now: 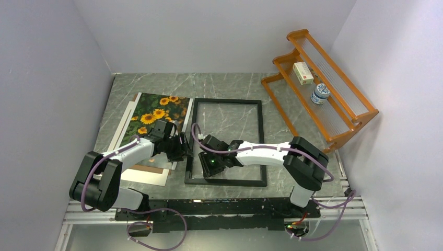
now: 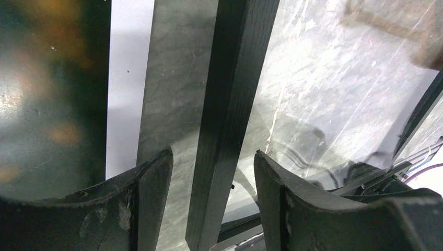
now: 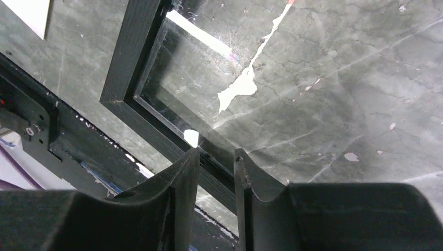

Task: Put the photo into the frame
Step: Place the photo frame item in the photo frame.

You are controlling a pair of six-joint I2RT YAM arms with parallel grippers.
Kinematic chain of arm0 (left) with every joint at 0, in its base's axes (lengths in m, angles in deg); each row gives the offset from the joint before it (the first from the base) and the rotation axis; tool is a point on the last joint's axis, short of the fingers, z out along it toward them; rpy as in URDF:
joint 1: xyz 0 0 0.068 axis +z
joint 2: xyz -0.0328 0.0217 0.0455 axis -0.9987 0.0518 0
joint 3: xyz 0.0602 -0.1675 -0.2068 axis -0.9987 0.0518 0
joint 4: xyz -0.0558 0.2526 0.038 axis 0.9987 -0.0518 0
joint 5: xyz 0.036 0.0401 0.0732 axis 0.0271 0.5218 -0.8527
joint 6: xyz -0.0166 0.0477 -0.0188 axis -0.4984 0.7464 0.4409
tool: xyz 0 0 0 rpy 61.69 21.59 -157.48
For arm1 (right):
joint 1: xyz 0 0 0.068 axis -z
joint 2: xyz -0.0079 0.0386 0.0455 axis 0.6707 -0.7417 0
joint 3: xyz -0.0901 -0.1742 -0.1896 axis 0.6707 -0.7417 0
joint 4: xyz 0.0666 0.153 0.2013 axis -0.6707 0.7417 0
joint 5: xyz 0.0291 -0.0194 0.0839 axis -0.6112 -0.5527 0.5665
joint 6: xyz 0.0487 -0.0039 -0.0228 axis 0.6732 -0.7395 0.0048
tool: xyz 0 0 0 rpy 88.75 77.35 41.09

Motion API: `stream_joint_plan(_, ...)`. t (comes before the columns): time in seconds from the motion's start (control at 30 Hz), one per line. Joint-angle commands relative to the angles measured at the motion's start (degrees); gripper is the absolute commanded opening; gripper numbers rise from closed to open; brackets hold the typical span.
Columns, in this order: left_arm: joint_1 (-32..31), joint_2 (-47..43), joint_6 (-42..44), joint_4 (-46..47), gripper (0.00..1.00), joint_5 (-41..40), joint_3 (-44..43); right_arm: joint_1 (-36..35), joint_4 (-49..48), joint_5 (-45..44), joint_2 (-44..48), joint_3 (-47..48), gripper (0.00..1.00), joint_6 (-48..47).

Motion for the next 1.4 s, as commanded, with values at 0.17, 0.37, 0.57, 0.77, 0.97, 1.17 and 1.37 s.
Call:
stream_joint_plan(0.17,-0.34,0.85,-0.06,0.82,0.64,0.06,1.09,-0.49,-1.29,-1.83,0.29,0.98,0.35,-1.65)
stream_joint_plan(0.37,-0.31,0.29,0.07,0.3,0.64,-0.51,0.92,-0.53,-0.93,-4.89,4.86,0.13,0.35,-0.86)
stream_joint_plan(0.57,-0.34,0.09,0.04,0.98,0.66,0.1,0.88,1.75,1.86,-14.21,12.83,-4.16,0.38,3.33)
stream_joint_plan(0.77,-0.34,0.75,0.02,1.39,0.66,0.58,0.66,5.41,6.77,-13.47,16.21,-8.61,0.38,5.57)
stream_joint_plan(0.97,-0.34,0.89,-0.21,1.64,0.66,0.5,0.87,5.55,8.35,-11.62,17.64,-13.18,0.37,7.05)
stream_joint_plan(1.17,-0.34,1.17,-0.12,1.66,0.66,0.45,0.7,5.5,9.03,-12.24,16.87,-14.5,0.36,7.2)
stream_joint_plan(1.37,-0.34,1.33,-0.06,1.52,0.66,0.39,0.41,5.55,7.96,-13.0,15.87,-14.47,0.36,6.54)
